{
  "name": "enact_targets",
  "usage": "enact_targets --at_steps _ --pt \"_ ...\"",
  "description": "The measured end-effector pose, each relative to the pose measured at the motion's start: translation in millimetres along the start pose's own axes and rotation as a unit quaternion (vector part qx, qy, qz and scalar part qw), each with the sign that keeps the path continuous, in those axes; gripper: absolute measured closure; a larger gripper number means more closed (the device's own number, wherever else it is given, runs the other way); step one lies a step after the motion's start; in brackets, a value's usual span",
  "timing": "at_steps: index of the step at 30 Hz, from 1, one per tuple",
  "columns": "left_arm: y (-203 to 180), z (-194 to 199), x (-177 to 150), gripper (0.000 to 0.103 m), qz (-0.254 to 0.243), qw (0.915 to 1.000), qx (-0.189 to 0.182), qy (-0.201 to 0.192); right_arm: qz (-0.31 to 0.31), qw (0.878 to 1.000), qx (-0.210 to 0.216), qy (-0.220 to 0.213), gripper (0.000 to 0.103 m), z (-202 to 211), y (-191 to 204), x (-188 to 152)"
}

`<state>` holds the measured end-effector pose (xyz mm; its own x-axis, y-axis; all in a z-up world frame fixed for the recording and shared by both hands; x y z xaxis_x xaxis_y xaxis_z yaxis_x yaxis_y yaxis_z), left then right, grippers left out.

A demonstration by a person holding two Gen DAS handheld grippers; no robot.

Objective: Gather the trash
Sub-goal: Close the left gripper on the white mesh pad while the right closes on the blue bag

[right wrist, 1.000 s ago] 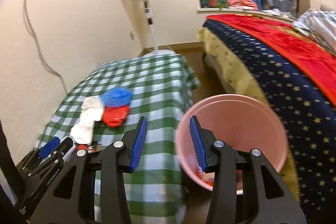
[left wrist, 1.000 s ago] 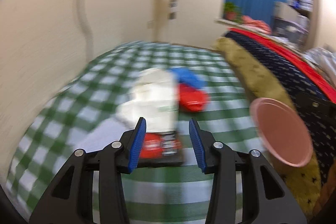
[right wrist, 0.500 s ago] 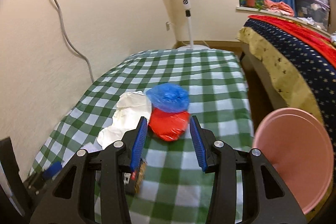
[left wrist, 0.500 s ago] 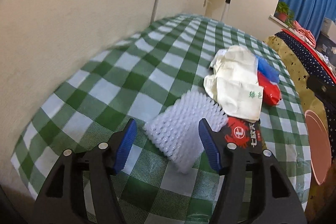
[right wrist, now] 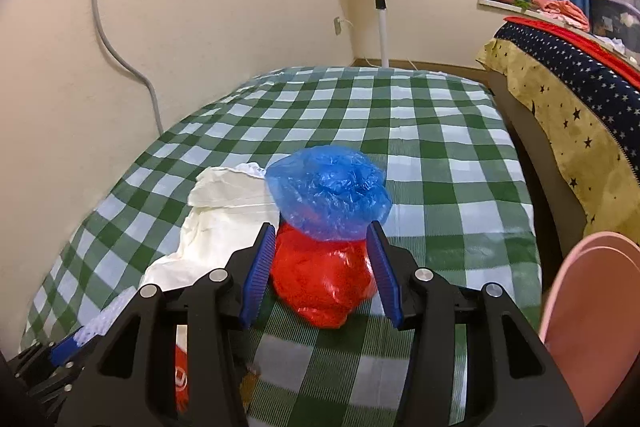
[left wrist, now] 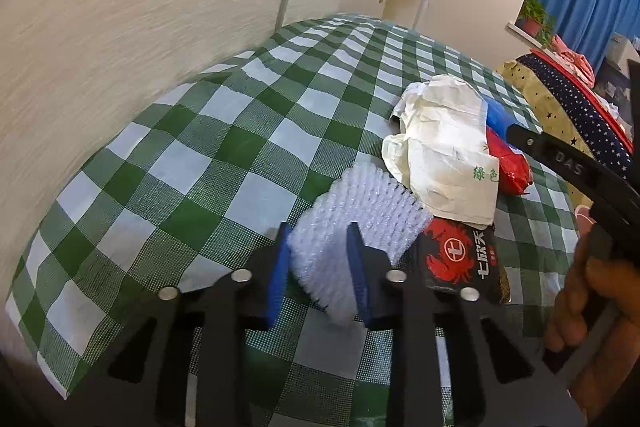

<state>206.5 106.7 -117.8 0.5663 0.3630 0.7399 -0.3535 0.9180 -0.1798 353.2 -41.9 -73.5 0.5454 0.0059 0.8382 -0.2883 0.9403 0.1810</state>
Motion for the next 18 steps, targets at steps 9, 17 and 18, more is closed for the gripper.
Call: enact_targets --at_steps 9,17,18 --pt "-2 0 4 0.090 -0.002 0.9999 -0.006 -0.009 0.017 1.000 0.014 -0.012 0.102 3 6 6" --pt "-9 16 13 0.091 -0.014 0.9990 -0.015 -0.040 0.009 0.999 0.014 -0.039 0.102 40 1 25" --pt "-10 18 14 0.091 -0.016 0.9988 -0.015 -0.043 0.009 0.999 0.014 -0.041 0.102 45 1 26"
Point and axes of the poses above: each gripper's, at about its wrist camera, not at the fingertips, and z roughly against the way its jaws point, y to its left, x to its top, the point moved 9 cm from there along -z, roughly the way its jaws point, and after that the axes turned 7 degrees about -y, right-handed, at the moved point
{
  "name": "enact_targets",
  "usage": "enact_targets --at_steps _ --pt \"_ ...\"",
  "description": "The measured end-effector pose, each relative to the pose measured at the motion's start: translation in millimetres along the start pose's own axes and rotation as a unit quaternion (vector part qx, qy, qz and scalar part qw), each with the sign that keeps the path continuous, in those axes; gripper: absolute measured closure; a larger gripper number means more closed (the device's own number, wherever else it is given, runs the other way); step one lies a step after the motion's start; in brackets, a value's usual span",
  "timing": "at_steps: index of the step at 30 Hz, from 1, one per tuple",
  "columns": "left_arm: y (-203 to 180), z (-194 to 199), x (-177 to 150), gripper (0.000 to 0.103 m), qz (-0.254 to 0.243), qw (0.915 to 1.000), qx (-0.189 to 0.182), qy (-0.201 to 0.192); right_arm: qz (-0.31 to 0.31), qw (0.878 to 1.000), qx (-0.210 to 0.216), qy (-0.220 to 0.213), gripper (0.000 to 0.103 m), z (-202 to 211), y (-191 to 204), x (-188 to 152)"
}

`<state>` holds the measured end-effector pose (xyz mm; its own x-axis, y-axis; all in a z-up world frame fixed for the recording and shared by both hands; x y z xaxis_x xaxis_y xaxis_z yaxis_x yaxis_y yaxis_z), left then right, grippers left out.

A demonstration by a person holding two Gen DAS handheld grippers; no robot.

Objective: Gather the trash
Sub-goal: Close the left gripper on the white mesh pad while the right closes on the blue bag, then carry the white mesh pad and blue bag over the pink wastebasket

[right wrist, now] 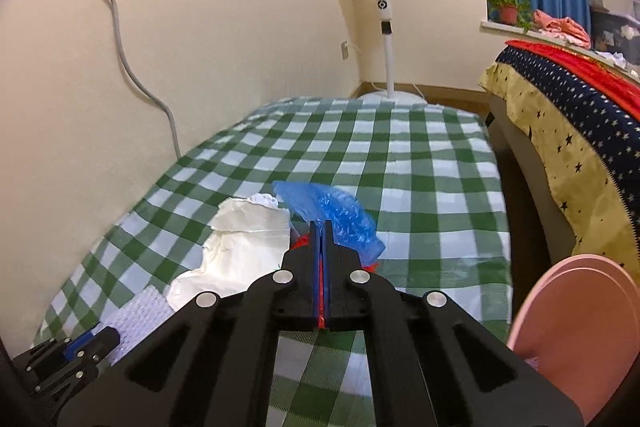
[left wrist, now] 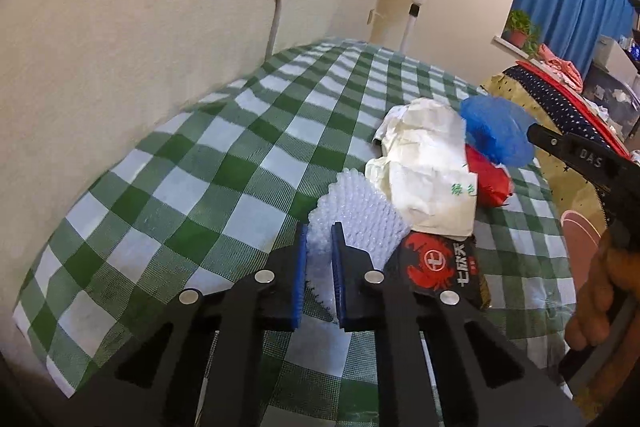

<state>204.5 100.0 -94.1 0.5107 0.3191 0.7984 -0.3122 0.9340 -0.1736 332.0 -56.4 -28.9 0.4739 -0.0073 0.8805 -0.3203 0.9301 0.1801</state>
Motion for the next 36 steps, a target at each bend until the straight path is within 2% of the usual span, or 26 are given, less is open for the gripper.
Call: enact_targets --at_steps 22,36 --pt "-21 45 14 0.091 -0.013 0.9984 -0.036 -0.040 0.005 1.000 -0.020 -0.011 0.102 96 -3 -12" --pt "-37 61 14 0.091 -0.024 0.9967 -0.057 -0.053 -0.002 0.999 -0.039 -0.014 0.102 132 -14 -21"
Point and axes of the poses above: each gripper's, at about its wrist camera, not at the fingertips, and z roughly against the way its jaws point, y to its left, x to its top, the point moved 9 cm from there along -z, roughly the way its jaws point, and after that the axes turned 7 degrees about -y, right-handed, at the moved point
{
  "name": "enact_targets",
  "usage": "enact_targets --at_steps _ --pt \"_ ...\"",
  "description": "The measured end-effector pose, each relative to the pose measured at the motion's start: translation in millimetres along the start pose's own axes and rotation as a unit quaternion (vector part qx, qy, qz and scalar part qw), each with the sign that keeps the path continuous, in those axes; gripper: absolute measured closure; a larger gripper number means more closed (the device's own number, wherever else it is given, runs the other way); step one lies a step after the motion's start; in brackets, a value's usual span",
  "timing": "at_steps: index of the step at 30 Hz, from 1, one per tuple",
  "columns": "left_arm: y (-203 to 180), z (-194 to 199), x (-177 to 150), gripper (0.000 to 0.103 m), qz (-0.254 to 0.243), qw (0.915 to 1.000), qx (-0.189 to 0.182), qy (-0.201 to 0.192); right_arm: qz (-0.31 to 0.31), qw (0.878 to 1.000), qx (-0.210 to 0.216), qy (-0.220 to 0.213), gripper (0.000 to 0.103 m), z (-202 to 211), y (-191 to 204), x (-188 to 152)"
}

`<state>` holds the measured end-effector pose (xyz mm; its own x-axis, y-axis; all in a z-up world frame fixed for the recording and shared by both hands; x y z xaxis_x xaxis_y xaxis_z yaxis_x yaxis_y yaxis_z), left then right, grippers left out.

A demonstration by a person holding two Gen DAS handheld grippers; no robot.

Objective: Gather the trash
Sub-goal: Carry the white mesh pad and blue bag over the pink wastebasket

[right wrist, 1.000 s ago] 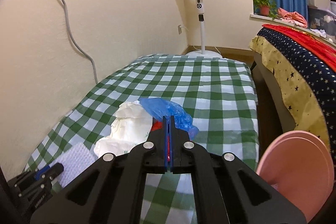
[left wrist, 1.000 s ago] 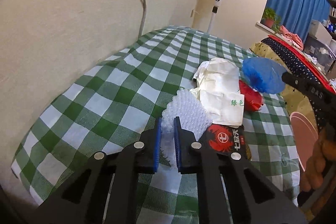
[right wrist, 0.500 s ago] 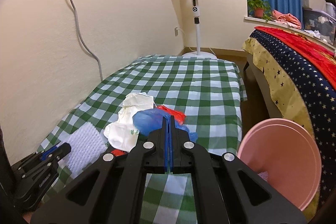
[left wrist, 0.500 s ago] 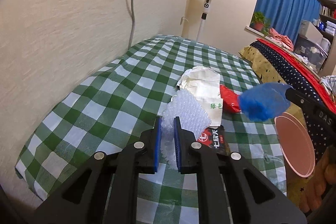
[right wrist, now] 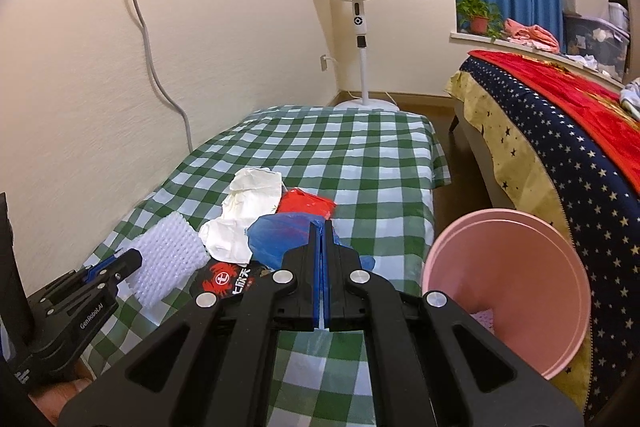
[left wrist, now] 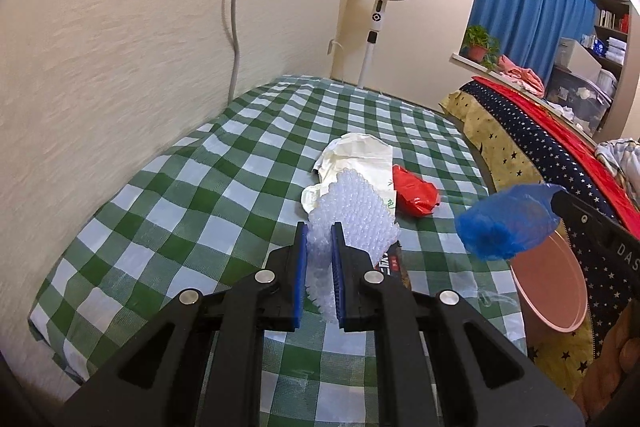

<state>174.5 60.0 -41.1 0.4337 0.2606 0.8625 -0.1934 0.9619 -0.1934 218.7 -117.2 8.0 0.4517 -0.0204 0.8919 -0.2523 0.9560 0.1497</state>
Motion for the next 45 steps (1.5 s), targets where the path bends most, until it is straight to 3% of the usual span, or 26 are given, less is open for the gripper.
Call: enact_targets --at_steps 11,30,45 --pt "-13 2 1 0.091 -0.004 0.9999 -0.011 -0.005 -0.004 1.000 -0.016 -0.001 0.102 13 -20 -5" --pt "-63 -11 -4 0.091 -0.028 0.9989 -0.039 -0.006 -0.052 0.997 -0.060 -0.006 0.102 20 -88 -11" --pt "-144 -21 -17 0.092 -0.059 0.9939 -0.093 -0.005 -0.085 0.987 -0.133 -0.015 0.102 32 -154 -18"
Point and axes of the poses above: each gripper's, at about its wrist camera, not at the fingertips, and z roughly against the way its jaws point, y to its left, x to its top, the point moved 9 cm from there along -z, roughly the way its jaws point, and after that the axes turned 7 degrees about -y, right-handed, at the moved point
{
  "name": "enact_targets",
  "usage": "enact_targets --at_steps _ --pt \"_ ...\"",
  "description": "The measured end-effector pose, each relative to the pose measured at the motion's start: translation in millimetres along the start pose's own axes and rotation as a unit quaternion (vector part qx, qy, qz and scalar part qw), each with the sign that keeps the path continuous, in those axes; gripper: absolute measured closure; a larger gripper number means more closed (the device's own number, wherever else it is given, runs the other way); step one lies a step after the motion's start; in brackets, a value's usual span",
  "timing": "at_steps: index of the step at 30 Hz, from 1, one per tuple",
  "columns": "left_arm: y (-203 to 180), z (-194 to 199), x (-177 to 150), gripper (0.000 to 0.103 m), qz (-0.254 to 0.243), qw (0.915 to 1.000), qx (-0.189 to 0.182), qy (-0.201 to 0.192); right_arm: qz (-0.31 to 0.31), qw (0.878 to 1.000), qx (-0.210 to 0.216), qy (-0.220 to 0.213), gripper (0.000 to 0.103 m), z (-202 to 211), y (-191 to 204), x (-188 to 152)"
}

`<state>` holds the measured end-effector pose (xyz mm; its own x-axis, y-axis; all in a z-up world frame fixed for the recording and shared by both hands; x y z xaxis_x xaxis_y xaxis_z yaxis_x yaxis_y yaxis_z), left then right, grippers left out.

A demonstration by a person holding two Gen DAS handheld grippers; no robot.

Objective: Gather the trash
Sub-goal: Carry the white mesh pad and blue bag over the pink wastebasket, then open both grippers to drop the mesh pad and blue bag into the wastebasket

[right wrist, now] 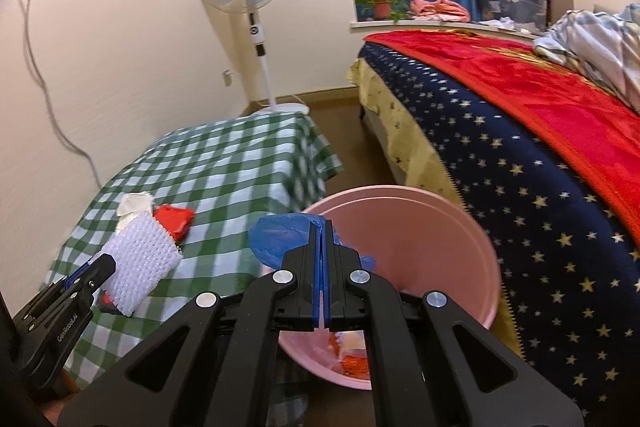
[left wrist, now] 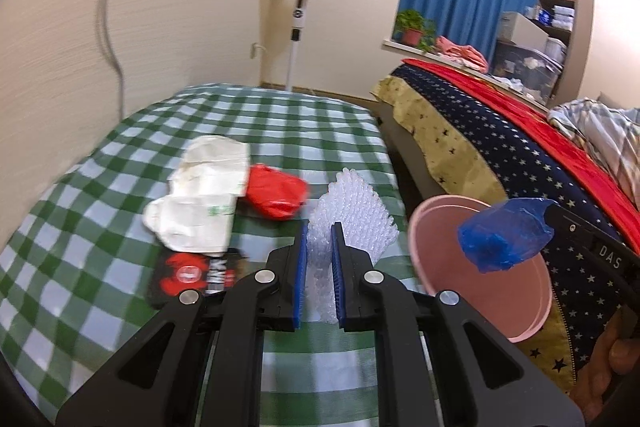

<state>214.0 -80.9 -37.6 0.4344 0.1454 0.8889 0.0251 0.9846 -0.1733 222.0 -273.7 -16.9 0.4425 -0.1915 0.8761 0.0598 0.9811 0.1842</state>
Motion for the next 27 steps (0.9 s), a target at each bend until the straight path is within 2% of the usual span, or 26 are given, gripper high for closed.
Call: enact_targets --at_steps 8,16,19,22,23,24,27 --pt "-52 -22 -14 0.092 -0.017 0.9991 -0.036 0.014 -0.026 0.998 -0.054 0.005 0.102 -4 -43 -3" --pt "-91 -43 -25 0.091 -0.027 0.9973 -0.063 0.027 -0.028 0.996 -0.083 0.012 0.102 -9 -69 -8" --pt "-105 -51 -27 0.091 -0.022 0.9950 -0.089 0.039 -0.030 0.995 -0.091 0.015 0.102 -12 -75 -10" --pt "-115 -55 -30 0.083 -0.023 0.9938 -0.099 0.046 -0.030 0.993 -0.113 0.019 0.086 -13 -84 -12" --pt "-115 -56 -30 0.082 -0.022 0.9938 -0.099 0.046 -0.035 0.992 -0.116 0.018 0.069 -13 -86 -12" --pt "-115 -57 -31 0.082 -0.020 0.9937 -0.100 0.046 -0.044 0.992 -0.118 0.016 0.059 -13 -89 -12" --pt "-112 -57 -31 0.082 -0.014 0.9934 -0.103 0.050 -0.045 0.992 -0.120 0.014 0.058 -13 -90 -12"
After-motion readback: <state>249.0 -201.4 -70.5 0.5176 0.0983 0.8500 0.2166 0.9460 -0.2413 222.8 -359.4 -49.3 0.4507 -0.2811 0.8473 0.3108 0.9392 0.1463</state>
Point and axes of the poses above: each gripper's, at about its wrist camera, not at the fingertips, and z roughly against the way its jaws point, y to its left, x to its top, the point moved 9 cm from there along -z, roughly the way its jaws point, and after that the axes turned 7 degrees about -y, right-handed, at the moved point
